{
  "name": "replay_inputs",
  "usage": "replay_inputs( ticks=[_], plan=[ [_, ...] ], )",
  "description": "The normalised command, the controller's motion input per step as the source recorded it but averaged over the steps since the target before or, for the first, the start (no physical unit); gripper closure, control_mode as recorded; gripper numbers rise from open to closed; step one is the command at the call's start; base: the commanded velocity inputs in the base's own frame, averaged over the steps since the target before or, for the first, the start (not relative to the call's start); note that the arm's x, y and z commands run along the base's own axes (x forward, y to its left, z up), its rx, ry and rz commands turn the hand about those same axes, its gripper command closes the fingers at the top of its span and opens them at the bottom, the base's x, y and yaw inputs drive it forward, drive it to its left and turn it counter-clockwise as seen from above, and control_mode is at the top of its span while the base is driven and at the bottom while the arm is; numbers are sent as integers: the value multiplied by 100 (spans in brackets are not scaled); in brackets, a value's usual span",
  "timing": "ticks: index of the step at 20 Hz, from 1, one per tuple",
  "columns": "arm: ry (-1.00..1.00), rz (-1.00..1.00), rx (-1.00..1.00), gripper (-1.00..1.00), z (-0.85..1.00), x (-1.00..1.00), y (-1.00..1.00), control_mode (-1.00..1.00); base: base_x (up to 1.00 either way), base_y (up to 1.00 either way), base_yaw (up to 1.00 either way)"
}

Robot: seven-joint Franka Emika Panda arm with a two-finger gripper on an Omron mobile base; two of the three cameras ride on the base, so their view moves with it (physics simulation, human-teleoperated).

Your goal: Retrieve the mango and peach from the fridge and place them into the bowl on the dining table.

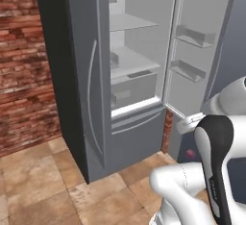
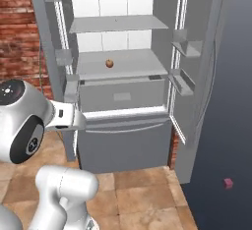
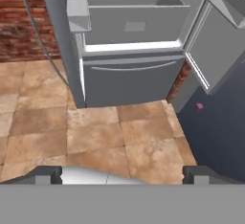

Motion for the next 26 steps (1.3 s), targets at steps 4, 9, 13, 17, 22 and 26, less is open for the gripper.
replay_inputs(
  ticks=[4,9,13,17,22,26],
  plan=[
    [0,0,0,-100,0,0,0,100,2,-65,32],
    [0,0,0,-100,0,0,0,100,0,-60,29],
    [0,0,0,-100,0,0,0,100,4,-42,26],
    [0,0,0,-100,0,0,0,100,3,-38,24],
    [0,0,0,-100,0,0,0,100,6,-38,25],
    [0,0,0,-100,0,0,0,100,1,-49,26]
  ],
)
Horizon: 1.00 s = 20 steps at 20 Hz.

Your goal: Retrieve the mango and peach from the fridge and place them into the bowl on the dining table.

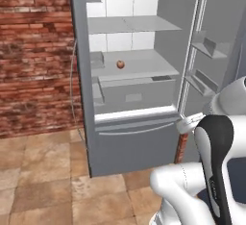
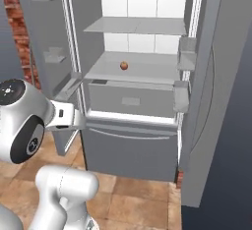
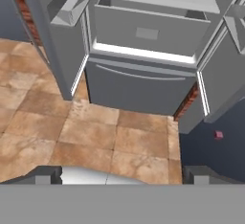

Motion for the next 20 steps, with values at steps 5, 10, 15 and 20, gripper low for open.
replay_inputs(
  ticks=[5,10,15,20],
  plan=[
    [0,0,0,-100,0,0,0,100,2,-51,26],
    [0,0,0,-100,0,0,0,100,8,-45,25],
    [0,0,0,-100,0,0,0,100,34,-27,22],
    [0,0,0,-100,0,0,0,100,54,-21,17]
  ],
)
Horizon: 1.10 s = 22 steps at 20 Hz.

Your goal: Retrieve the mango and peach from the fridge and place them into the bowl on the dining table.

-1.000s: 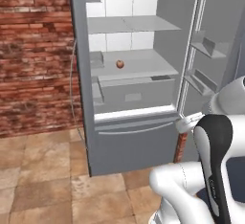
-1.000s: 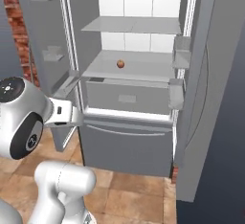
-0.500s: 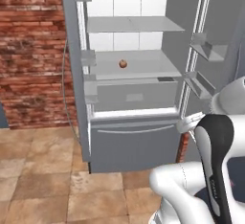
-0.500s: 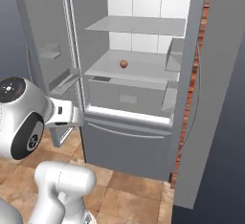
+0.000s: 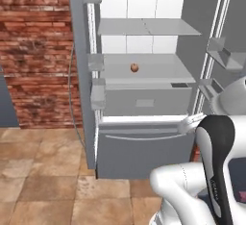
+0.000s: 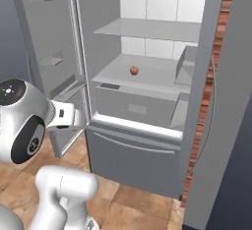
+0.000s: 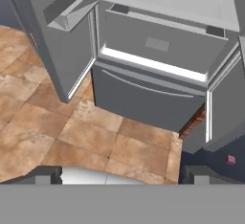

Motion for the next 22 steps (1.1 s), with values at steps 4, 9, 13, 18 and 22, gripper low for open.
replay_inputs(
  ticks=[4,9,13,18,22],
  plan=[
    [0,0,0,-100,0,0,0,100,54,-31,15],
    [0,0,0,-100,0,0,0,100,37,-43,14],
    [0,0,0,-100,0,0,0,100,43,-39,14],
    [0,0,0,-100,0,0,0,100,41,-39,14],
    [0,0,0,-100,0,0,0,100,44,-36,14]
  ],
)
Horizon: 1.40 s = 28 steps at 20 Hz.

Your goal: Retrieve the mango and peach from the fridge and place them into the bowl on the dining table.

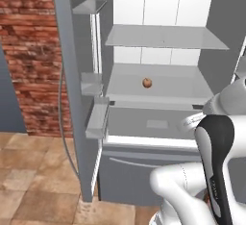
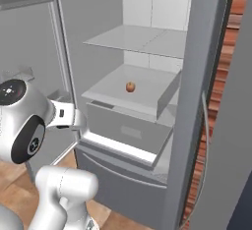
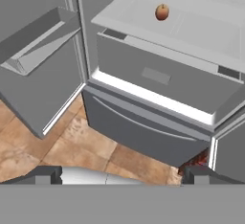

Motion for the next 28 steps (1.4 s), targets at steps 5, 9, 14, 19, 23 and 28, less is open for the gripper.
replay_inputs(
  ticks=[5,9,14,19,23,28],
  plan=[
    [0,0,0,-100,0,0,0,100,34,-40,14],
    [0,0,0,-100,0,0,0,100,31,-33,13],
    [0,0,0,-100,0,0,0,100,20,-20,10],
    [0,0,0,-100,0,0,0,100,5,0,2],
    [-3,0,0,-100,-4,0,0,-100,0,0,0],
    [-3,0,1,-100,-3,13,-15,-100,0,0,0]
  ],
)
